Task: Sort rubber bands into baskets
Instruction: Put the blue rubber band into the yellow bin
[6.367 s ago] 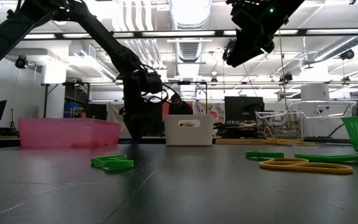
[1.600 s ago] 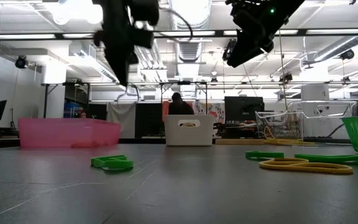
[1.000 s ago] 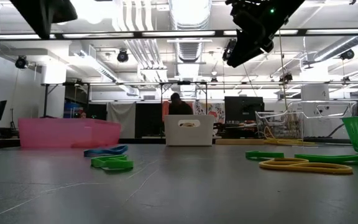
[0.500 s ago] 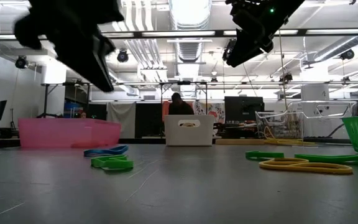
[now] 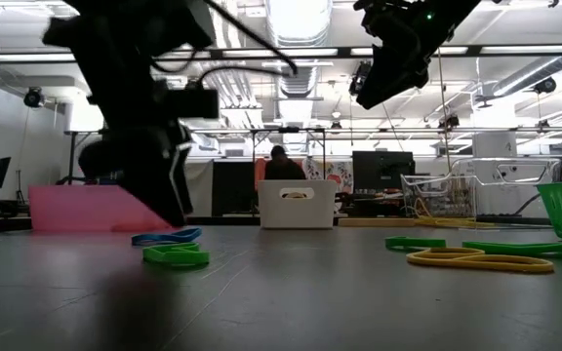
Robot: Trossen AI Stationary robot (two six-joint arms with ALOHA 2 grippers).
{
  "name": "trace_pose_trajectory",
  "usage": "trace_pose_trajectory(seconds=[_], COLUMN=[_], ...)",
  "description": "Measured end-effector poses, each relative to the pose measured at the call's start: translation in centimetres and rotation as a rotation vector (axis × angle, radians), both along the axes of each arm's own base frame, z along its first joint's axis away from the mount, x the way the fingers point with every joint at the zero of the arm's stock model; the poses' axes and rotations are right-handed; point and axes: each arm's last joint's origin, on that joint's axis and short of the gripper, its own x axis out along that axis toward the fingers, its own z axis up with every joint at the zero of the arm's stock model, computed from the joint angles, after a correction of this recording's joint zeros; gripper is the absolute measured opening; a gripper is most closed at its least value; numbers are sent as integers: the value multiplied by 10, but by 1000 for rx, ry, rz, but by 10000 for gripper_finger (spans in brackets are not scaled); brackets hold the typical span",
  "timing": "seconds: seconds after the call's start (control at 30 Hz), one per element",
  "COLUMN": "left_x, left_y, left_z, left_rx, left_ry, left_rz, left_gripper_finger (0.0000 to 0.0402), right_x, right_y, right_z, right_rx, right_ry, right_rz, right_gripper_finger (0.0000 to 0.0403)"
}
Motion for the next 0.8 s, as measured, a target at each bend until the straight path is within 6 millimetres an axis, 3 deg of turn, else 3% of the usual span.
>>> trace_pose_trajectory(seconds=[0.23, 0.43, 0.57, 0.73, 0.8], left_x=[6, 7, 7, 7, 7], left_y=[6, 9, 9, 9, 9], left_z=[-17, -21, -21, -22, -21], left_rx=[-11, -30, -42, -65, -61], left_ry=[69, 94, 100, 109, 109], left_rz=[-29, -56, -75, -103, -105], left_gripper_finger=[245, 222, 159, 33, 11], right_x=[0, 0, 0, 0, 0], right_y=[0, 0, 0, 0, 0], right_z=[0, -1, -1, -1, -1], right_rx=[-1, -2, -2, -2, -2], right_ry=[5, 6, 6, 6, 6], right_rz=[1, 2, 2, 2, 2], right_gripper_finger=[157, 157, 157, 157, 157])
